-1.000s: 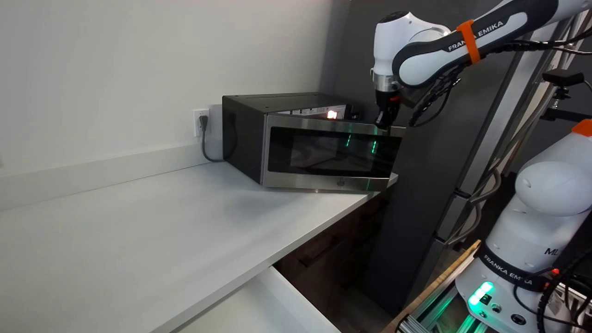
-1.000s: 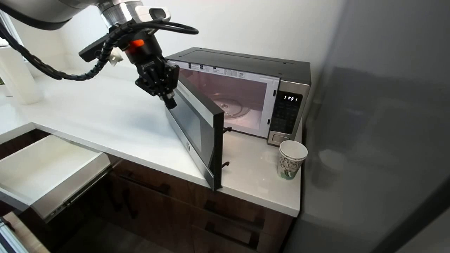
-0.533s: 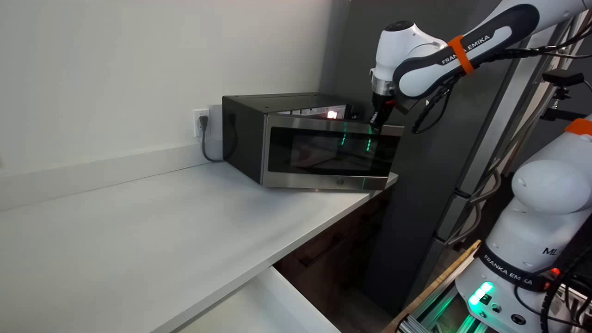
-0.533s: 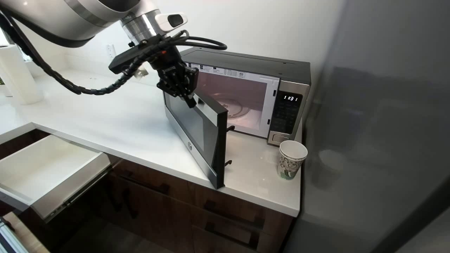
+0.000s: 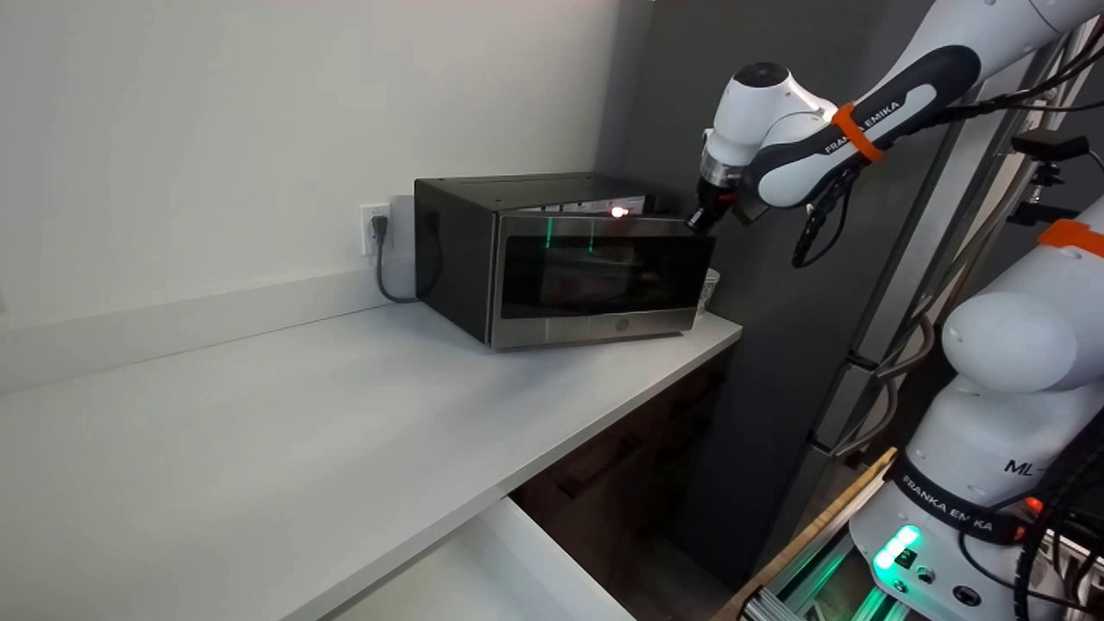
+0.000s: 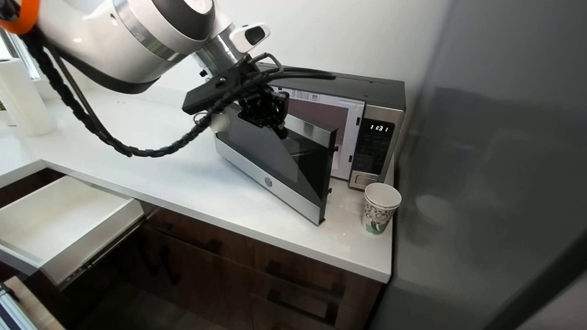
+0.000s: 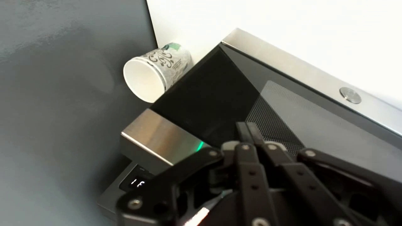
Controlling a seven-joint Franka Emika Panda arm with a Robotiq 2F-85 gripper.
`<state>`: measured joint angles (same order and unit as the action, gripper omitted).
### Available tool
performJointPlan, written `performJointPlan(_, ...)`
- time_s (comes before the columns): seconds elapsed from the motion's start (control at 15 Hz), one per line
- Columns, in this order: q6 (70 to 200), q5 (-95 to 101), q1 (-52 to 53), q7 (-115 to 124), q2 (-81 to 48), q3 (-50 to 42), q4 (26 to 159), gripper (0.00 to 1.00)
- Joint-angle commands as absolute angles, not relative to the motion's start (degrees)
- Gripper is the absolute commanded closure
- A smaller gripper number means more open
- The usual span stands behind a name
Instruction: Close the microwave door
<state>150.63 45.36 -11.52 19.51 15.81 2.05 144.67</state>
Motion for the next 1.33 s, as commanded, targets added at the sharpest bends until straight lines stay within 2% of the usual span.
performJointPlan(0.0, 160.2, 54.1, -15.6, 27.7, 12.0, 1.6, 143.4, 1.00)
performJointPlan(0.13, 165.6, 59.6, -18.1, 32.1, 9.4, 1.3, 141.2, 1.00)
performJointPlan(0.2, 161.8, 54.1, -15.8, 27.0, 12.5, 1.1, 143.6, 1.00)
performJointPlan(0.53, 162.7, 54.8, -16.1, 27.6, 11.9, 1.2, 143.1, 0.99)
performJointPlan(1.27, 178.1, 52.6, -17.3, 22.3, -1.2, -2.8, 135.3, 1.00)
